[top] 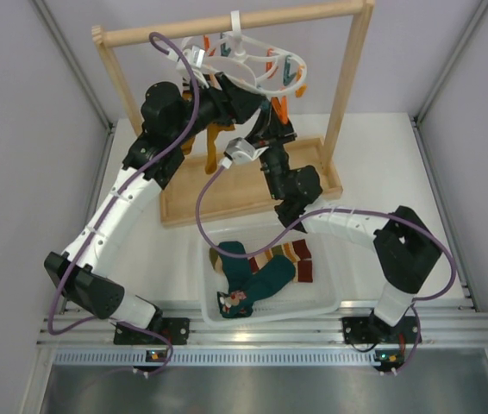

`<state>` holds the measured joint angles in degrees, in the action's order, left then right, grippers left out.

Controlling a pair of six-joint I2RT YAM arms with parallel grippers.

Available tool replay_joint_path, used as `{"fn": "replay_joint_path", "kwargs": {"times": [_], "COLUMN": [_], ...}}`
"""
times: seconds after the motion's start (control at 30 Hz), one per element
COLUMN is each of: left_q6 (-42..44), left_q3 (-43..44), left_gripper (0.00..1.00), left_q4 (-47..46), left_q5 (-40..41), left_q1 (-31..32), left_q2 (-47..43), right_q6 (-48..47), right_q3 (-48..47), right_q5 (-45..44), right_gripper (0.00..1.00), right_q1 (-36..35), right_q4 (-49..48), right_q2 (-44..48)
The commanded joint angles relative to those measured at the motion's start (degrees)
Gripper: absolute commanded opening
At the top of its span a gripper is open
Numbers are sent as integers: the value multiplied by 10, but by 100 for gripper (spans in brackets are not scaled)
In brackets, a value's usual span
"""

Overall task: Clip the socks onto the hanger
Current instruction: Open the clamp at the hanger.

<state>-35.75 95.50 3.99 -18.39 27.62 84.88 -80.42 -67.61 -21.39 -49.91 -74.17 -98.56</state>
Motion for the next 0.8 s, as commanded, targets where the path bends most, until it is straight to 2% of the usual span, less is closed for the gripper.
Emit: {"fn": "replay_joint_path", "kwargs": {"times": [0.0, 0.1, 0.27, 0.77], "left_q6": [10, 11, 22, -27], "left_q3": [-1, -16, -27, 1], "left_gripper": [74, 79, 80, 73], "left_q4": [-5, -13, -19, -28], "left_q5": [5, -13, -28, 34], "left_q1": [3, 4, 4, -5], "left_q2": [-6, -14, -19, -20], "right_q6": [-11, -9, 1, -13], "right_q3": [-32, -39, -41, -31], "right_q5": [23, 19, 16, 22], "right_gripper": [0, 0, 0, 0], "right_q1": [-21, -21, -24, -25], "right_q4": [-39, -33, -25, -44], "right_q2": [-4, -4, -1, -2]}}
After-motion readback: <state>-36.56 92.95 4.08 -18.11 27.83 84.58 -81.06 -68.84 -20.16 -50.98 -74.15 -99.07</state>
